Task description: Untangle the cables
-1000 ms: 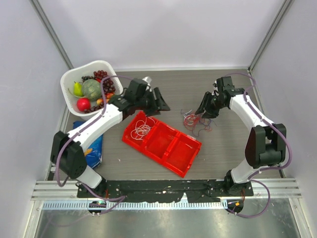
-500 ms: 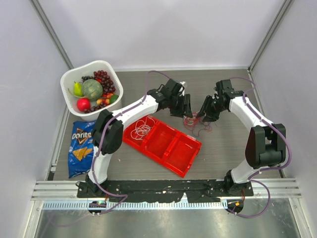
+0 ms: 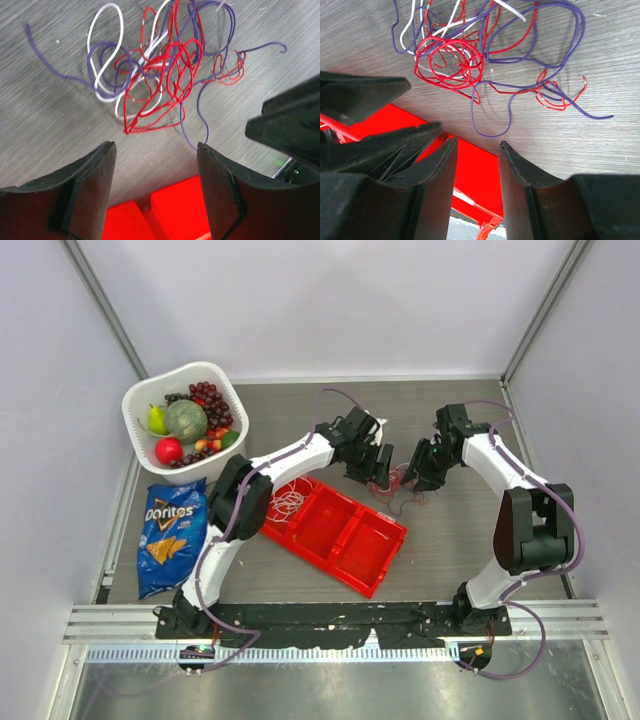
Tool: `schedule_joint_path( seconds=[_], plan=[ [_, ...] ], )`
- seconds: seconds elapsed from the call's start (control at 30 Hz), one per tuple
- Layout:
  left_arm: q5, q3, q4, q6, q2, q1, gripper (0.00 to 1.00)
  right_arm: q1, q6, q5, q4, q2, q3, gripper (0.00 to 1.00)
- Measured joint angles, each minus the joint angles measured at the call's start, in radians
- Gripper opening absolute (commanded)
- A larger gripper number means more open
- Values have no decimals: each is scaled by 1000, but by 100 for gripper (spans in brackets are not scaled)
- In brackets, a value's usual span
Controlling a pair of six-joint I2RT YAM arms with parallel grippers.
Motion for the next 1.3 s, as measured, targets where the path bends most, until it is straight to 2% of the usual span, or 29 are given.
schedule_joint_path(
  seconds=[0.07,0.2,0.47,0.7,0.87,0.93,0.97,1.3],
  plan=[
    [14,59,-19,13,56,0,63,-3,0,0,-2,6,1,45],
    [20,179,-58,30,135,0,60,-11,-1,-1,-13,15,13,45],
    [20,274,-75,44,162,0,52,-55,-29,-9,-35,22,64,45],
    [20,289,-89,49,196,0,42,-66,-42,-14,-39,43,67,45],
    [21,289,-105,48,203,0,15,-66,-47,-30,-37,47,68,48],
    [19,289,-107,53,203,0,3,-66,-46,-36,-33,47,68,53],
    [18,289,-111,56,203,0,0,-66,-45,-39,-30,47,67,55],
    [78,288,-142,36,150,0,0,-64,1,-127,62,47,-8,57]
  ],
)
